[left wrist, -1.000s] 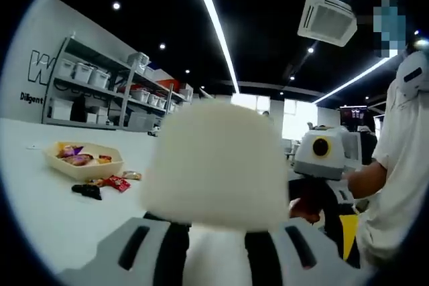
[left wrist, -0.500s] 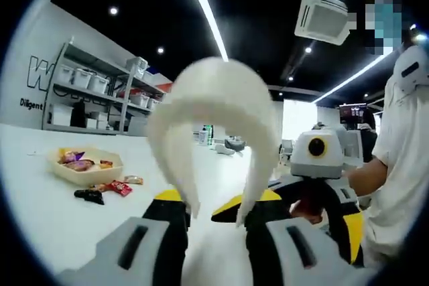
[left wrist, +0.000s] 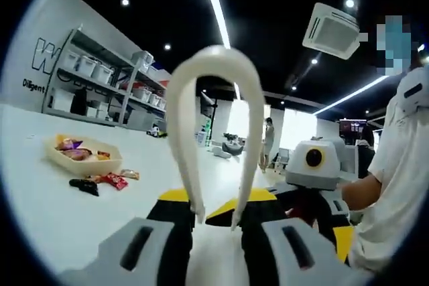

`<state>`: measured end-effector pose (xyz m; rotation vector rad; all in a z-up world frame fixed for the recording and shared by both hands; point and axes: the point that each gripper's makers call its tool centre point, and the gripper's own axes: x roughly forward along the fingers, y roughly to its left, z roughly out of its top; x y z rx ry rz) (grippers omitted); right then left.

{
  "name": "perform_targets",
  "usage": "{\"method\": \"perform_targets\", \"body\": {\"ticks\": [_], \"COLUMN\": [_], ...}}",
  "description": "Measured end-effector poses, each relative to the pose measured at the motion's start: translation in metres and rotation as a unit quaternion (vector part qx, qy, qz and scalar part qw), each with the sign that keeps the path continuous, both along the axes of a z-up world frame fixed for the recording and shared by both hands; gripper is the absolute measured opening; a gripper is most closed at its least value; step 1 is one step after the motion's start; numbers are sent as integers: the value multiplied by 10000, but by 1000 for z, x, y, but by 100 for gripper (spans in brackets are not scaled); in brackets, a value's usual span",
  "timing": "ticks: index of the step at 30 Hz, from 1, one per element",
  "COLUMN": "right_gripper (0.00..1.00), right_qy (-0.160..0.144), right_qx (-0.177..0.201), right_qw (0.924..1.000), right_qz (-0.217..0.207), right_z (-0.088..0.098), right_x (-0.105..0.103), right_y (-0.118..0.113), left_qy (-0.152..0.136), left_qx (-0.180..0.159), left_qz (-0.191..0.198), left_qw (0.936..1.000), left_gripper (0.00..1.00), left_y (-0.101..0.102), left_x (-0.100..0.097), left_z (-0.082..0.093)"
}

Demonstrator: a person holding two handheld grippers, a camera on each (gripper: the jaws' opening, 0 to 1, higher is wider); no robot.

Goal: Place the target food into the container with the food tongs after gripping and lifting it, then release it inside without dropping or visibly crushing the food.

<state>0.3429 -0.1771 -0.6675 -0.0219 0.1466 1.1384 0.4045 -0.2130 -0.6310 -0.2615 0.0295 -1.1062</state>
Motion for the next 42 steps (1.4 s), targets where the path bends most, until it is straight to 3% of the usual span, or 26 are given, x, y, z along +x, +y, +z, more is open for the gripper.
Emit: {"method": "perform_targets", "body": {"ticks": [6, 11, 15, 17, 21, 24, 27, 33, 40, 42], "right_gripper": [72, 76, 76, 76, 75, 75, 75, 74, 73, 73], "right_qy": [-107, -348, -357, -403, -459, -450, -433, -412, -411, -394], "right_qx": [-78, -217, -199, -219, -168, -145, -108, 0, 10, 1], "right_qw": [9998, 9966, 9959, 9950, 9936, 9928, 9926, 9922, 9909, 9903], "right_qz": [-160, -717, -808, -890, -1023, -1103, -1134, -1177, -1284, -1333], "right_z": [-1, 5, 11, 14, 19, 18, 17, 17, 18, 18], "right_x": [2, 13, 12, 12, 12, 12, 12, 6, 7, 8], "right_y": [-11, -39, -54, -64, -78, -86, -89, -94, -107, -110], "left_qy": [123, 136, 195, 449, 494, 406, 449, 367, 415, 533], "left_qx": [-81, -30, 113, 28, 194, 599, 368, 538, 731, 624], "left_qz": [133, 296, 668, 982, 1412, 1858, 1854, 2111, 2169, 2173], "left_qw": [9998, 9995, 9975, 9942, 9886, 9799, 9809, 9753, 9726, 9726], "left_gripper": [25, 26, 26, 26, 26, 26, 27, 27, 27, 27], "left_y": [4, 7, 15, 21, 37, 54, 59, 67, 68, 65], "left_x": [4, 9, 25, 37, 58, 75, 84, 111, 140, 144], "left_z": [1, -1, -6, -7, -8, -9, 4, 12, 6, 3]}}
